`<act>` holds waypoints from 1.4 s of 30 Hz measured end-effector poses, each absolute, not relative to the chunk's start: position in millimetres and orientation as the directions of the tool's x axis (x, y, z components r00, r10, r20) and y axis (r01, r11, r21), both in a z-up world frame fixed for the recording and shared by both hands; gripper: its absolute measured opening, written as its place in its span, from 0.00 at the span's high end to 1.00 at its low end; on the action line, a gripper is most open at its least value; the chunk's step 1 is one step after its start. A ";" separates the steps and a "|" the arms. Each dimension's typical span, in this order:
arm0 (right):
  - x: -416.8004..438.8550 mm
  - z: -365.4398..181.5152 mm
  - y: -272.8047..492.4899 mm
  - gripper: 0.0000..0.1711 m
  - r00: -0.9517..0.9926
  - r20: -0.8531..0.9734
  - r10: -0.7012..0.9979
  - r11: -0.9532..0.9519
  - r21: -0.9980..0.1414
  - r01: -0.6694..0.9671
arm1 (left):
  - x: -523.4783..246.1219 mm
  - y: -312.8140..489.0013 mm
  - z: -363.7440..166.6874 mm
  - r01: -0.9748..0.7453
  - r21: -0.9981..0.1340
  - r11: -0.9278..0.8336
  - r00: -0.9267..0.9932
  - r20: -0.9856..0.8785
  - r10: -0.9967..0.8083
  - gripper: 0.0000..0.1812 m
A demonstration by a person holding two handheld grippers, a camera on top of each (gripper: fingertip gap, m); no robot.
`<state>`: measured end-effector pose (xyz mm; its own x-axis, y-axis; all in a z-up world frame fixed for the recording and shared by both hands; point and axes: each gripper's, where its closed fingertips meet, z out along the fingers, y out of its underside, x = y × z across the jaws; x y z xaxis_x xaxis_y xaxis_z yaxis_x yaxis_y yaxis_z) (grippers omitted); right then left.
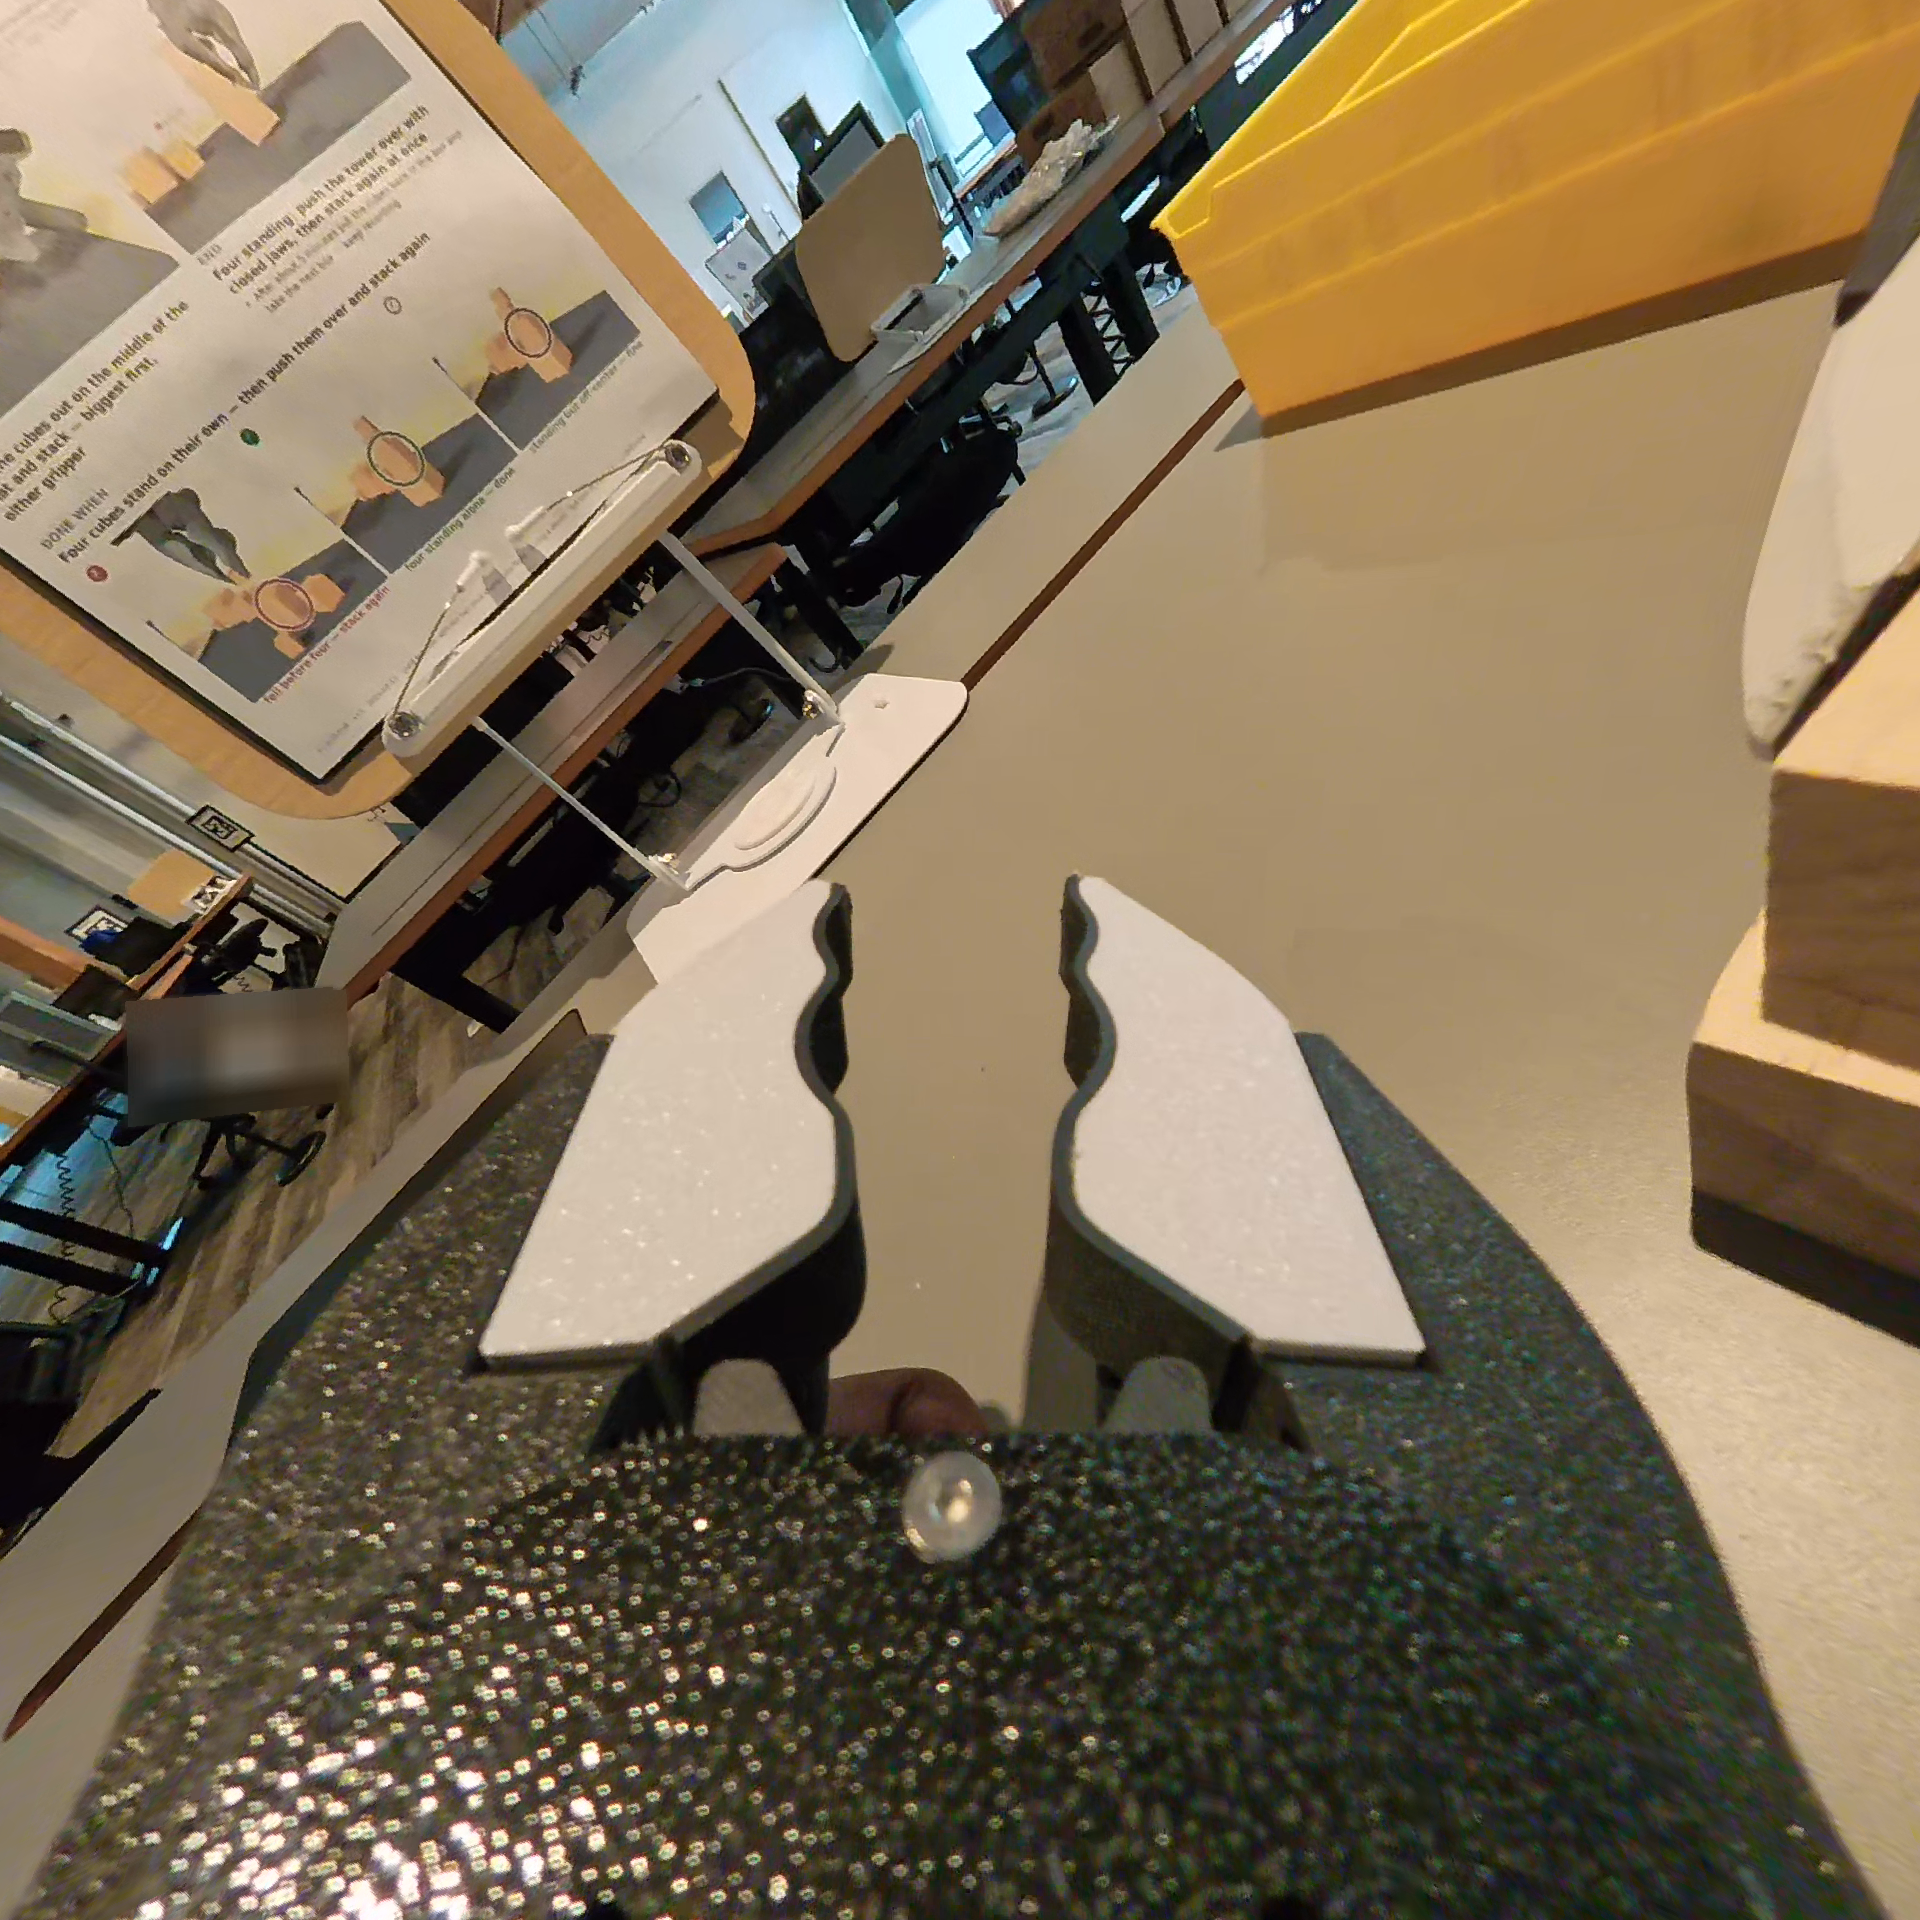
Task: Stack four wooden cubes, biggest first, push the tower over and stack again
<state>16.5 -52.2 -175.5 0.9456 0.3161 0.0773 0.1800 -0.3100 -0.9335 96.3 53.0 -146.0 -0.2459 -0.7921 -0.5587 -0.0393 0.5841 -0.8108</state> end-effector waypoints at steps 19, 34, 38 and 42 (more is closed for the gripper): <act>14.6 -168.4 -50.9 0.74 0.944 0.064 0.323 -0.256 -0.955 0.152 | 94.5 50.6 -144.3 -0.030 -0.798 0.602 -0.242 -0.579 -0.779 0.79; 11.2 -169.7 -44.8 0.74 0.928 0.013 0.373 -0.245 -0.963 0.112 | 94.0 49.9 -144.6 -0.029 -0.793 0.609 -0.243 -0.586 -0.773 0.79; 12.3 -172.0 -46.0 0.74 0.927 -0.008 0.376 -0.266 -0.959 0.100 | 94.1 49.4 -145.1 -0.029 -0.792 0.610 -0.245 -0.586 -0.773 0.79; 12.6 -172.9 -46.2 0.74 0.926 -0.012 0.376 -0.273 -0.957 0.099 | 94.0 49.0 -145.1 -0.027 -0.791 0.611 -0.246 -0.587 -0.771 0.79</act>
